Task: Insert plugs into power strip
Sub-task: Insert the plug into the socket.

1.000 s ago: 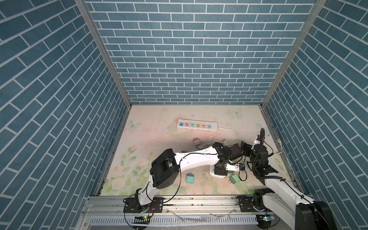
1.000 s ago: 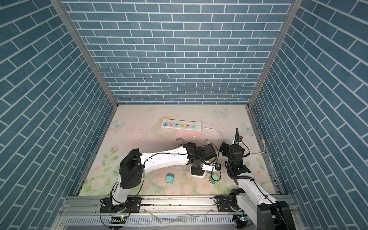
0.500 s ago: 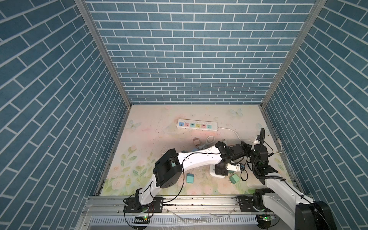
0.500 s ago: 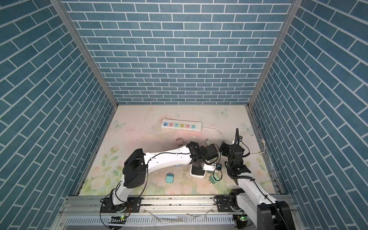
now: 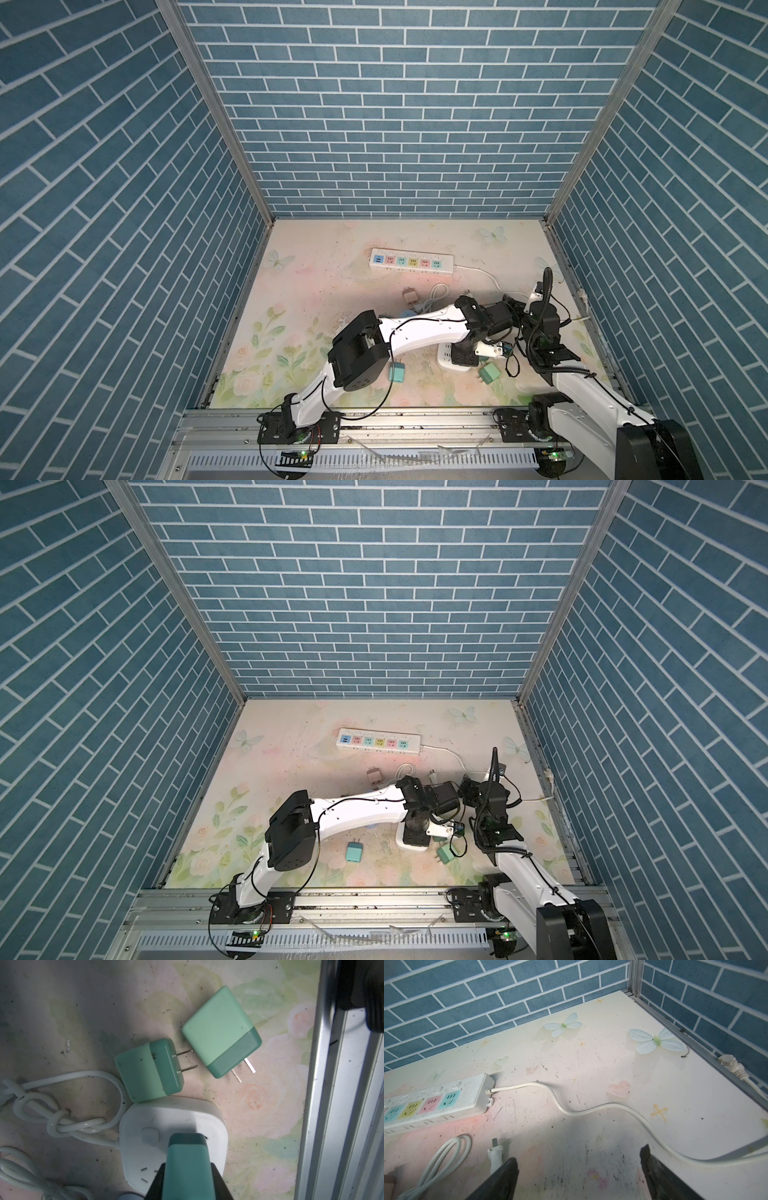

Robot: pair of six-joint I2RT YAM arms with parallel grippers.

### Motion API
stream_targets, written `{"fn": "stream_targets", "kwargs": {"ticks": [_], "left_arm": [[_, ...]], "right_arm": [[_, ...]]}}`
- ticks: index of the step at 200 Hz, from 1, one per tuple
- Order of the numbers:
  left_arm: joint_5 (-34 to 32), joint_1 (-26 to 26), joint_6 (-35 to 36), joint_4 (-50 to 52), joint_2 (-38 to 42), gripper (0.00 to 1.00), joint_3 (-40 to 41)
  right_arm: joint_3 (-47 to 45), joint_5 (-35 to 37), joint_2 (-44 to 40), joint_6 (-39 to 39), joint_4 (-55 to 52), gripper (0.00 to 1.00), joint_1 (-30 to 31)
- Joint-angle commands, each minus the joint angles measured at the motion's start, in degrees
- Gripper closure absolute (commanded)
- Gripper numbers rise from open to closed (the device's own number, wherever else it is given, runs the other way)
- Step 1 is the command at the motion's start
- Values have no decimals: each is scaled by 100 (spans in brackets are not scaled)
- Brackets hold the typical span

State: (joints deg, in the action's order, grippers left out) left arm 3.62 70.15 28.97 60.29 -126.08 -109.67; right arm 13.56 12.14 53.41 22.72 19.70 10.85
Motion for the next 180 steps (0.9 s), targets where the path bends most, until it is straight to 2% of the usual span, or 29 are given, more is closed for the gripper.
{"fn": "stream_targets", "kwargs": {"ticks": [1,155,180], "left_arm": [[-33,34,-58,312,-220,100,-105],[-326,10,-18,499,-751,100,-245],[-336,-162,-312,286,-657,100,-52]], "right_arm": [[134,-43,20,164,-10,6,-24],[140,-50,37,163,-10,6,-29],[138,-50,31,167,-2,6,-27]]}}
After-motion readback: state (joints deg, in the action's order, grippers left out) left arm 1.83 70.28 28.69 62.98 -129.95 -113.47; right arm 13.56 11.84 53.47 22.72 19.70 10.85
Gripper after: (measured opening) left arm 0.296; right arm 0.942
